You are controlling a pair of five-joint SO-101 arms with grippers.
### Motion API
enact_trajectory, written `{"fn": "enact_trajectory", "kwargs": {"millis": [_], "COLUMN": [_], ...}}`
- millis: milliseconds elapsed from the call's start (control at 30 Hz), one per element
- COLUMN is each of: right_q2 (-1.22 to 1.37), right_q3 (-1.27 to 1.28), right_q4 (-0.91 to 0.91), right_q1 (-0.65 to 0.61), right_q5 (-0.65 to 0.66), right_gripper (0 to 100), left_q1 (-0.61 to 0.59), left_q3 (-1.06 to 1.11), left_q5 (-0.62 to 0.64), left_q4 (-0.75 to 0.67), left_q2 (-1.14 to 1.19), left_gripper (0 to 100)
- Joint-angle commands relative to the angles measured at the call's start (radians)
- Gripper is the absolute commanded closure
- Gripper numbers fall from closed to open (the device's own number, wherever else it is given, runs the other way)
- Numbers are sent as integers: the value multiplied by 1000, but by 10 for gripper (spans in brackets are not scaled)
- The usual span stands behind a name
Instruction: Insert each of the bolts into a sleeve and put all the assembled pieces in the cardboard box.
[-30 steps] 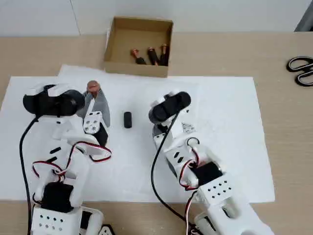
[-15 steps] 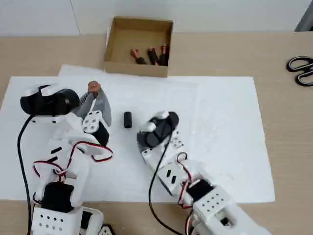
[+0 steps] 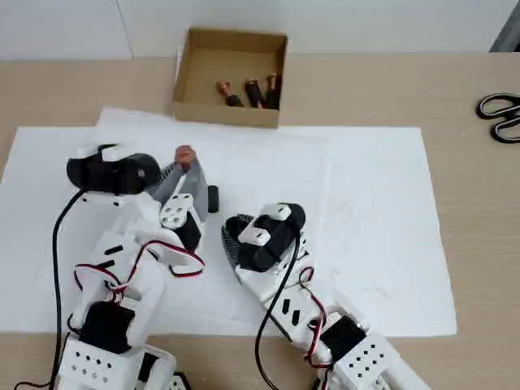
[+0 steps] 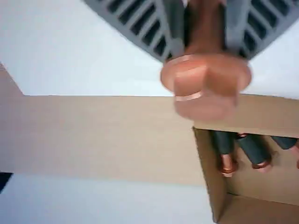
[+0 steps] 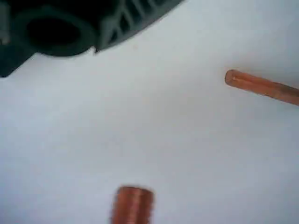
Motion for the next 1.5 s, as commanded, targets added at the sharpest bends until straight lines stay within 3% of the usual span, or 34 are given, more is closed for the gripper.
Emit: {"fn": "enact_trajectory", "kwargs": {"millis": [0, 300, 467, 800, 967, 1467], "right_q2": [-25, -25, -25, -25, -25, -27], "right_q3": [-9, -25, -25, -25, -25, -25], "right_q4": [2, 10, 8, 10, 10, 10], "right_q1": [-7, -41, -61, -61, -61, -54], "right_q5": [-14, -14, -15, -15, -15, -15], "right_gripper": [995, 995, 995, 995, 995, 995], "left_q1": [29, 74, 86, 86, 83, 86], "left_q3": [-4, 5, 81, 105, 105, 151], "left_q5": [6, 5, 5, 8, 83, 81], "left_q4": [-14, -18, -118, -118, -115, -54], "left_q2": [-15, -9, -9, -15, -17, -17], "left_gripper": [992, 993, 993, 993, 993, 993]}}
